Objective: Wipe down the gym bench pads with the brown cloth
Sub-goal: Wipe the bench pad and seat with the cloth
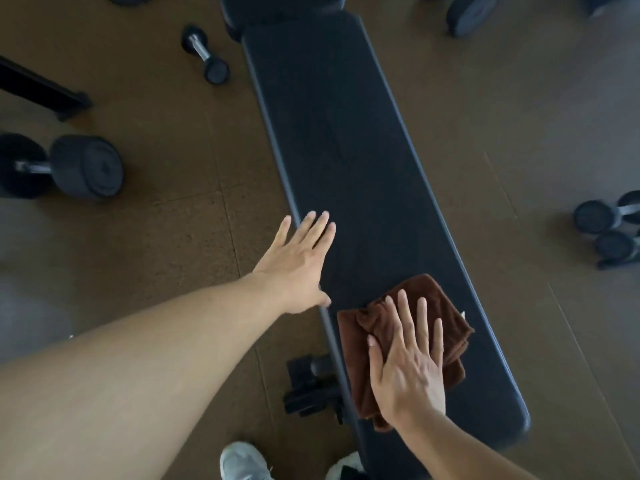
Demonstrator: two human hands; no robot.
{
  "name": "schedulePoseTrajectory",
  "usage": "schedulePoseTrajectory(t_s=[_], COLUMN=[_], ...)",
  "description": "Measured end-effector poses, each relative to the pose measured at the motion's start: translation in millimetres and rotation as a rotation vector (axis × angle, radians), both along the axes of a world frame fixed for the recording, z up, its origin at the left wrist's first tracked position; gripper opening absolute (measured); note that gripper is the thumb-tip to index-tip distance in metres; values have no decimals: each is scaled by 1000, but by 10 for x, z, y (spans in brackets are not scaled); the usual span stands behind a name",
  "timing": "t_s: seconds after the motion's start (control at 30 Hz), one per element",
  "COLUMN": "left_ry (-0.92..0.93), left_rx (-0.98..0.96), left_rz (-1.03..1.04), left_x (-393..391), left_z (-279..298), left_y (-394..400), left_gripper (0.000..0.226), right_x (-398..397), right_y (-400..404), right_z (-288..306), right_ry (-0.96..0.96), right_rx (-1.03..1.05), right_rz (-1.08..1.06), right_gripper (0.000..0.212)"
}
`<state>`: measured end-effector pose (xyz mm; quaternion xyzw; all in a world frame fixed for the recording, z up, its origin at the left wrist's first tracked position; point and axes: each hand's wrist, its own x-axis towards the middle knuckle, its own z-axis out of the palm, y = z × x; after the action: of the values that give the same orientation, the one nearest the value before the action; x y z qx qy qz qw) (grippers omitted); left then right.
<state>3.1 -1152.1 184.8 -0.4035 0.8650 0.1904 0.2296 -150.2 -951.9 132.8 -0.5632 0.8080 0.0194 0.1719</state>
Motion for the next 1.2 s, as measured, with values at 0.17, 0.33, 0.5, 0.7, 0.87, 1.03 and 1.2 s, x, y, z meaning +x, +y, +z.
schedulePoseTrajectory(t_s=[0.17, 0.33, 0.5, 0.7, 0.87, 1.03, 1.2], left_ry=[-266, -281, -284, -294, -225, -184, -117], left_rx=[-53, 145, 236, 311, 311, 306, 331], left_rz=[-124, -37, -32, -36, -40, -80, -199], left_x=[-406, -465, -469, -511, -428, -396, -298], left_z=[-13, -77, -81, -64, -165, -160, -145], left_y=[-613, -712, -747, -779, -791, -831, -918], left_gripper=[174, 183, 176, 172, 174, 172, 164], right_x=[-167, -320, -583, -783, -768, -744, -663], right_y=[-365, -1069, -2047, -3055, -3604, -3664, -3622], right_z=[-44, 3, 39, 59, 68, 94, 112], right_ry=[-15, -101, -166, -213, -216, -216, -209], right_rx=[15, 30, 49, 44, 18, -23, -44], right_rz=[108, 69, 37, -17, -125, -192, -233], right_gripper=[67, 66, 67, 67, 68, 66, 66])
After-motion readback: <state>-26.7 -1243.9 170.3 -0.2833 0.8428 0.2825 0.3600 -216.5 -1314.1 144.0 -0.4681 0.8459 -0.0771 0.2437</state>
